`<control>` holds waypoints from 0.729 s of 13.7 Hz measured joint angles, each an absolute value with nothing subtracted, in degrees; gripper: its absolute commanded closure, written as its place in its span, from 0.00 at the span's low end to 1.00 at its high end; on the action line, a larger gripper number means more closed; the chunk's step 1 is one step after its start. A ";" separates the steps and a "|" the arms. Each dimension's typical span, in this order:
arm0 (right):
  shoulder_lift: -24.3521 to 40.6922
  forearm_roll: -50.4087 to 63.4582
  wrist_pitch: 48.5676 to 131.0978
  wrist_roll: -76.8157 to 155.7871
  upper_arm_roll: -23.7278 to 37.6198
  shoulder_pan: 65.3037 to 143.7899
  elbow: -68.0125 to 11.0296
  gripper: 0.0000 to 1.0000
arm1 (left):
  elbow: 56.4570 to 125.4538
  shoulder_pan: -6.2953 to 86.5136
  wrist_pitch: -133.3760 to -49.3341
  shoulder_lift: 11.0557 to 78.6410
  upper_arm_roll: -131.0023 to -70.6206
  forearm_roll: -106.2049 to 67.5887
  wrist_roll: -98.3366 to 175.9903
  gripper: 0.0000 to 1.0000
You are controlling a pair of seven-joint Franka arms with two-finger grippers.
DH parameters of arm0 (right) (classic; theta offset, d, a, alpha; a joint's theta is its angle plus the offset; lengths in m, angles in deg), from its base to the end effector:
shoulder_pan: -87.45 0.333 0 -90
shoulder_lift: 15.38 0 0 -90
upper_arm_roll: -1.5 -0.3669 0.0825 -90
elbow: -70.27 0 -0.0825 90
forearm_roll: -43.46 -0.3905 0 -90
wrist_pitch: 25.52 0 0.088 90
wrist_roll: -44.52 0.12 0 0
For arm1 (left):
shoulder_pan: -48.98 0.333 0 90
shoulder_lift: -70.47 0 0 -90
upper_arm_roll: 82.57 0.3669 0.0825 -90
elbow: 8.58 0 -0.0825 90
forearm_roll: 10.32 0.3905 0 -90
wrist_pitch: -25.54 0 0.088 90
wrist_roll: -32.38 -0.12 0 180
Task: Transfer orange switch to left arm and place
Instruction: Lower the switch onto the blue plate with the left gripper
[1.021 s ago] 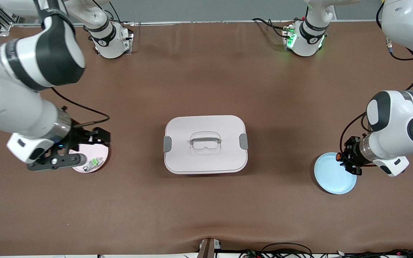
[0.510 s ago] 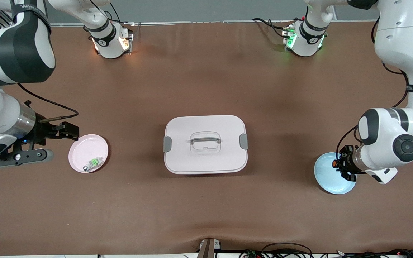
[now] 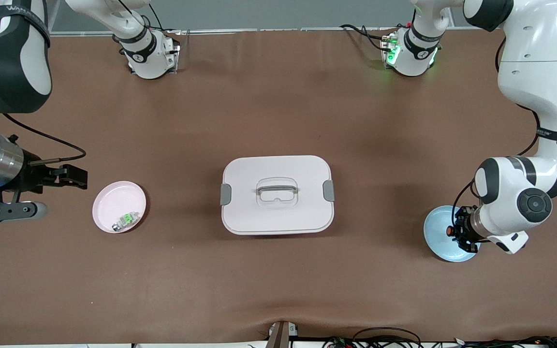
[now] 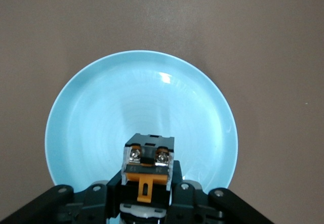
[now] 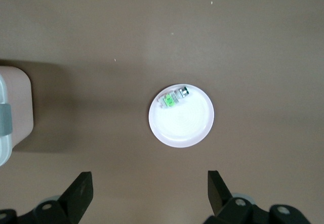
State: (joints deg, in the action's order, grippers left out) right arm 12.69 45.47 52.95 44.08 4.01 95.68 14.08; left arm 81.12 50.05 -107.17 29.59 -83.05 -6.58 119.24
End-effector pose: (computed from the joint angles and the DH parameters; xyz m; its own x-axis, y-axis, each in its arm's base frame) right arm 0.6971 0.0744 0.6112 0.9896 0.1029 -0.1006 0.1087 -0.9926 0.0547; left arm 0.7451 0.0106 0.2485 0.0848 0.9953 0.0460 0.9957 -0.0864 0.0339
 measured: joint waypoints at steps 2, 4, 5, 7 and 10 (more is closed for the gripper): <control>12.68 45.47 52.22 44.09 4.02 95.36 14.03 0.00 | 81.05 50.05 -107.97 28.61 -82.89 -6.58 119.24 1.00; 12.68 45.47 52.15 44.10 4.01 94.34 14.01 0.00 | 80.97 50.05 -108.50 27.88 -82.75 -6.58 119.24 1.00; 12.69 45.45 52.14 44.10 4.01 93.37 13.98 0.00 | 80.93 50.06 -108.67 27.67 -82.71 -6.58 119.24 1.00; 12.69 45.38 52.15 44.09 3.99 91.50 13.88 0.00 | 80.80 50.05 -108.79 27.38 -82.65 -6.58 119.24 1.00; 12.69 45.41 52.16 44.09 3.99 89.35 13.81 0.00 | 80.77 50.05 -108.81 26.90 -82.60 -6.58 119.24 0.75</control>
